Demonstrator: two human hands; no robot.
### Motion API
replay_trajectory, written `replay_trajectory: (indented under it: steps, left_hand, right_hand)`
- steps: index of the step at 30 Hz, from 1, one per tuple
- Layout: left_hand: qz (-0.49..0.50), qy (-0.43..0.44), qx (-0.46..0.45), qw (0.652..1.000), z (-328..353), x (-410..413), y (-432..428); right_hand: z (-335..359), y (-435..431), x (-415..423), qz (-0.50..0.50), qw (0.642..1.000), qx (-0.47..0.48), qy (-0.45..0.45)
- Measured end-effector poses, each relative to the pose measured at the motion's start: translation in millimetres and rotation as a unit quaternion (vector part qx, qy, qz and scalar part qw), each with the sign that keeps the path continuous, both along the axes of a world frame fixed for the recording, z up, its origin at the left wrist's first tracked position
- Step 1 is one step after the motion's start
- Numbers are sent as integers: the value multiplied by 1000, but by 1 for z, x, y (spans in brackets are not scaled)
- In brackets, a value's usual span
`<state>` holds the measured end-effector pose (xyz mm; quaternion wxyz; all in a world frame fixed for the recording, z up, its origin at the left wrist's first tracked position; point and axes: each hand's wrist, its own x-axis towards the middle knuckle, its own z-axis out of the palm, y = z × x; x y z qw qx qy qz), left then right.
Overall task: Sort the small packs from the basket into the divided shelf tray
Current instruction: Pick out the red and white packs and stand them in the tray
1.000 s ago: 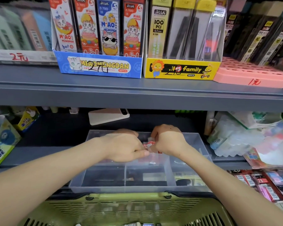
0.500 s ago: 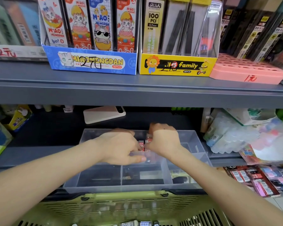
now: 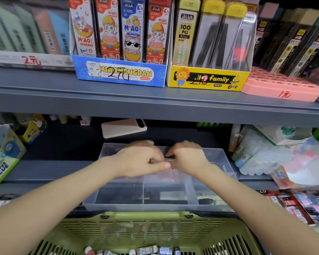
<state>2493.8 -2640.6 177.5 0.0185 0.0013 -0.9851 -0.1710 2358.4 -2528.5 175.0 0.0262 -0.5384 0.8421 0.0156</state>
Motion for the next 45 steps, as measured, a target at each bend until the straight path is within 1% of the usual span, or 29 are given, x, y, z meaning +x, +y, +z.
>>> replay_trajectory:
  steps: [2, 3, 4, 5, 6, 7, 8, 9, 10, 11, 14, 15, 16, 18, 19, 20, 22, 23, 25, 26, 28, 30, 32, 34, 36, 38, 41, 43, 45]
  left_hand:
    - [86, 68, 116, 987, 5, 3, 0]
    - [145, 99, 205, 963, 7, 1, -1]
    - [210, 121, 319, 916, 10, -1, 0]
    - [264, 136, 441, 847, 14, -3, 2]
    - [284, 166, 548, 769, 17, -2, 7]
    - [280, 199, 632, 695, 19, 1, 12]
    - [268, 218, 695, 631, 23, 5, 18]
    - [253, 221, 737, 586, 26, 8, 22]
    - [244, 220, 757, 564, 26, 13, 27]
    - [240, 216, 764, 558, 27, 12, 30]
    - [230, 213, 766, 560, 30, 13, 37]
    - [227, 211, 762, 568, 30, 14, 39]
    - [229, 210, 739, 598, 29, 16, 40]
    - [250, 194, 629, 710, 26, 23, 39]
    - [258, 190, 568, 758, 23, 26, 37]
    - [266, 189, 516, 792, 21, 31, 34]
    - [289, 192, 425, 836, 15, 44, 27]
    - [304, 191, 362, 860, 10, 50, 23]
    - [324, 184, 194, 907, 2, 64, 17]
    - [325, 182, 123, 920, 0, 72, 16]
    - [310, 165, 36, 935, -5, 86, 16]
    - [301, 138, 4, 944, -7, 96, 16]
    - [298, 123, -10, 947, -10, 102, 18]
    - [292, 120, -18, 949, -14, 107, 20]
    - [289, 116, -24, 950, -18, 111, 21]
    - [291, 114, -29, 950, -21, 115, 21]
    - [299, 119, -22, 947, -24, 120, 20]
    - [304, 122, -10, 945, -25, 122, 21]
    - [309, 126, 0, 943, -26, 123, 21]
  right_hand:
    - [4, 9, 3, -14, 997, -74, -6]
    - [8, 14, 5, -31, 991, -125, -27]
    - [13, 18, 9, -45, 982, -171, -73]
    - [19, 21, 14, -54, 962, -215, -161]
    - [26, 24, 23, -59, 926, -243, -282]
    - [32, 26, 35, -57, 881, -248, -399]
    - [37, 28, 46, -55, 847, -241, -471]
    - [39, 29, 55, -55, 829, -231, -506]
    - [40, 29, 63, -59, 816, -225, -530]
    - [41, 29, 70, -67, 803, -226, -547]
    - [41, 27, 72, -101, 771, -230, -586]
    - [42, 27, 71, -108, 765, -225, -594]
    - [43, 28, 67, -114, 760, -223, -600]
    - [46, 29, 56, -135, 762, -234, -588]
    - [48, 30, 48, -146, 774, -238, -568]
    - [50, 29, 40, -156, 794, -235, -538]
    - [52, 30, 25, -163, 838, -207, -478]
    - [52, 30, 21, -156, 850, -189, -467]
    - [49, 31, 15, -126, 865, -160, -459]
    - [47, 31, 13, -116, 877, -157, -439]
    - [44, 29, 10, -116, 912, -171, -354]
    - [43, 25, 8, -124, 938, -185, -264]
    - [41, 19, 9, -124, 953, -164, -223]
    - [36, 11, 12, -122, 964, -116, -204]
    - [30, 2, 15, -123, 969, -76, -202]
    - [23, -5, 20, -134, 967, -73, -203]
    - [9, -11, 27, -160, 965, -126, -163]
    - [-1, -11, 30, -150, 968, -154, -129]
    - [-6, -9, 30, -142, 969, -159, -127]
